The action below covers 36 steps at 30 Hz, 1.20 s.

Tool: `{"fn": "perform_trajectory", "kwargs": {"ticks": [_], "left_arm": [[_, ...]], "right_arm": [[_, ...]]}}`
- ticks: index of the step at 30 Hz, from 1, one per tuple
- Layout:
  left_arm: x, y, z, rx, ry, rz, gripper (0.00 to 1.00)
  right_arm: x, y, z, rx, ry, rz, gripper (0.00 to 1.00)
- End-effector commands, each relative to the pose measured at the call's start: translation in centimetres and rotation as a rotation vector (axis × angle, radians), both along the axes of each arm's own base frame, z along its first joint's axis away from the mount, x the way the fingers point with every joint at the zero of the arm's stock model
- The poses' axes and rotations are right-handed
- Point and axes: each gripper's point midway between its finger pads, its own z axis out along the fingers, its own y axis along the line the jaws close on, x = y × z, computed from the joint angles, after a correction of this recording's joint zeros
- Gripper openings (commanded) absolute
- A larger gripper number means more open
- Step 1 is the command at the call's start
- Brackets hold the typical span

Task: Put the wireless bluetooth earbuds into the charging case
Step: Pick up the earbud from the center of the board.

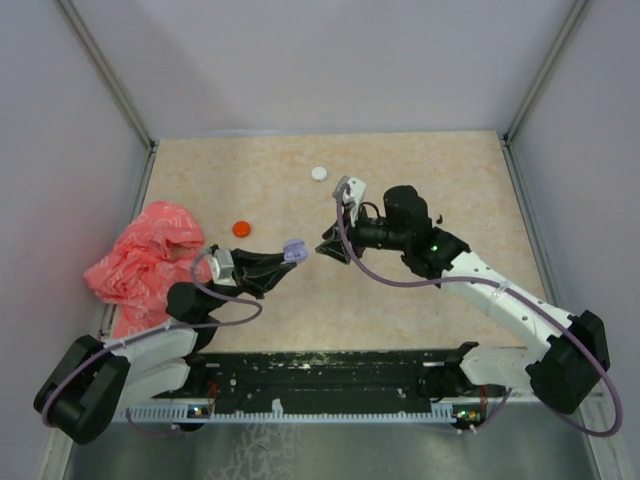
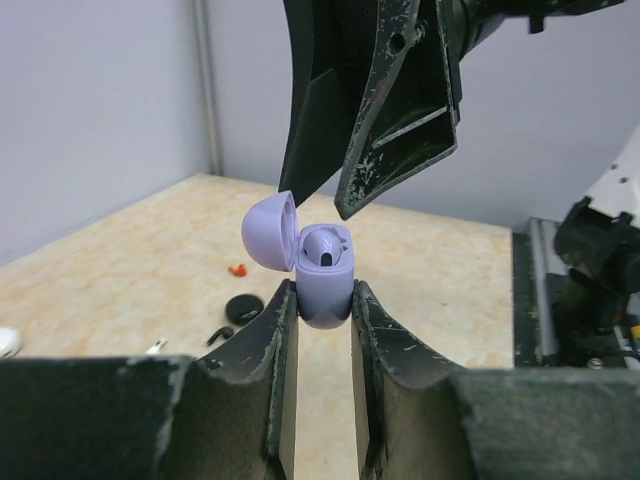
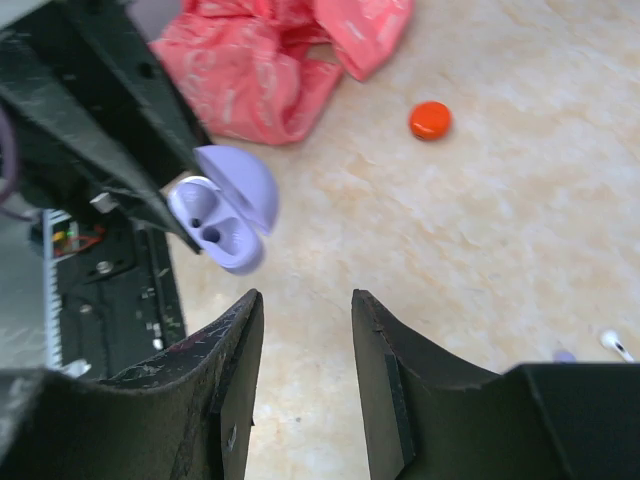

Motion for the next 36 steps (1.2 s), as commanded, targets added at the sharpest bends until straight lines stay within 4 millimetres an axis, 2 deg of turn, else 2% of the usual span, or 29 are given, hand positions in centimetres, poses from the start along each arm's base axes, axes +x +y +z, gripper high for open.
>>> {"fn": "perform_trajectory", "kwargs": {"ticks": [1, 4, 8, 15, 17, 20, 23, 36], "left_arm": [[2.3, 1.6, -1.6, 0.034, -0.004, 0.180, 0.00], [3.3, 1.8, -2.7, 0.062, 0.028, 0.226, 0.00], [3.5, 1.9, -3.4, 0.068, 0.008, 0.242, 0.00], [3.7, 2.0, -4.6, 0.112, 0.029, 0.254, 0.00], [3.9, 2.3, -4.6, 0.127, 0.023, 0.274, 0.00], [4.0, 2.6, -4.6, 0.134, 0.023, 0.294, 0.00], [4.0, 2.5, -4.7, 0.141, 0.018, 0.289, 0.00], [4.0, 2.1, -5.3, 0.169, 0.007, 0.270, 0.00]], "right_arm": [[5.4, -1.6, -1.1, -0.074, -0.024, -0.245, 0.41], [8.5, -2.8, -4.1, -0.172, 0.022, -0.379, 0.41], [12.1, -3.8, -7.6, -0.280, 0.065, -0.494, 0.41], [15.6, -4.4, -11.2, -0.433, 0.143, -0.566, 0.41], [16.5, -4.7, -13.7, -0.516, 0.193, -0.581, 0.41], [17.4, -5.4, -15.6, -0.610, 0.243, -0.601, 0.39], [18.4, -5.1, -16.4, -0.666, 0.258, -0.590, 0.38], [20.0, -5.0, -21.1, -0.828, 0.337, -0.560, 0.32]]}}
